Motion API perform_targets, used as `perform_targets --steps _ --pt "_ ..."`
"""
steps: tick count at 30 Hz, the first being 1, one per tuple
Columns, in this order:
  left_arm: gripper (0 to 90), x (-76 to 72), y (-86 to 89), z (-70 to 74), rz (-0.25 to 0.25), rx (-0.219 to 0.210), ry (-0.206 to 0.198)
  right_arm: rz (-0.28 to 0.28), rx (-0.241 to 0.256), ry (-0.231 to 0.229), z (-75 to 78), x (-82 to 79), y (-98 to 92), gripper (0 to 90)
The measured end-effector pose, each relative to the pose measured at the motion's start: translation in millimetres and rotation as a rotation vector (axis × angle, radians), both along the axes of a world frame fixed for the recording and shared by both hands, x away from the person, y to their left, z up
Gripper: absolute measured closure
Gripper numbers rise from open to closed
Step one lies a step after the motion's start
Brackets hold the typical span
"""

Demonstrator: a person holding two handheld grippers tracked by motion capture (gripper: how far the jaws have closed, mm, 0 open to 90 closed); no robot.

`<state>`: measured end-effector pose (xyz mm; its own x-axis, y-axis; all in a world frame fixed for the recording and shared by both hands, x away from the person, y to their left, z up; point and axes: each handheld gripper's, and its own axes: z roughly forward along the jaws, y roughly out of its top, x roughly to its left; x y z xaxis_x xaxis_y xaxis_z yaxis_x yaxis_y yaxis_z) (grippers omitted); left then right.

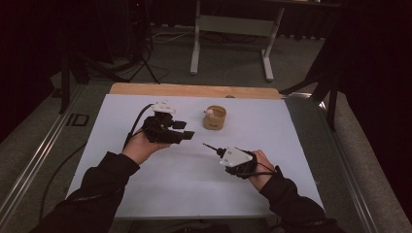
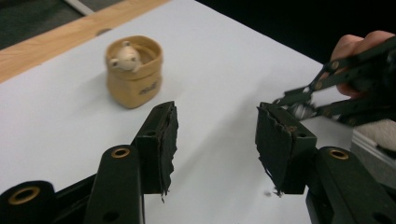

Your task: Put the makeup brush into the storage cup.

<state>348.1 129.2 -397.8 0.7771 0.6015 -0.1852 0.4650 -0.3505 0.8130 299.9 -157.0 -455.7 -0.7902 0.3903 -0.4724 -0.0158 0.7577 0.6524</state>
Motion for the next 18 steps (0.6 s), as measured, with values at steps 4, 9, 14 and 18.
perform_targets --steps 4,9,14,18 --pt "26.9 -5.7 9.1 -1.9 0.061 -0.015 -0.012 -0.031 0.145 0.119 13.6 12.1 -11.7 85.5" --pt "4.0 -12.6 17.4 -9.6 0.027 -0.022 -0.039 -0.052 0.226 0.171 21.7 20.5 -16.8 85.5" --pt "0.7 -19.4 26.0 -23.3 0.041 -0.057 -0.095 -0.070 0.286 0.178 28.9 29.1 -21.4 85.5" --pt "0.8 -26.1 33.7 -36.1 0.031 -0.064 -0.139 -0.089 0.348 0.188 36.0 38.2 -27.2 85.5"
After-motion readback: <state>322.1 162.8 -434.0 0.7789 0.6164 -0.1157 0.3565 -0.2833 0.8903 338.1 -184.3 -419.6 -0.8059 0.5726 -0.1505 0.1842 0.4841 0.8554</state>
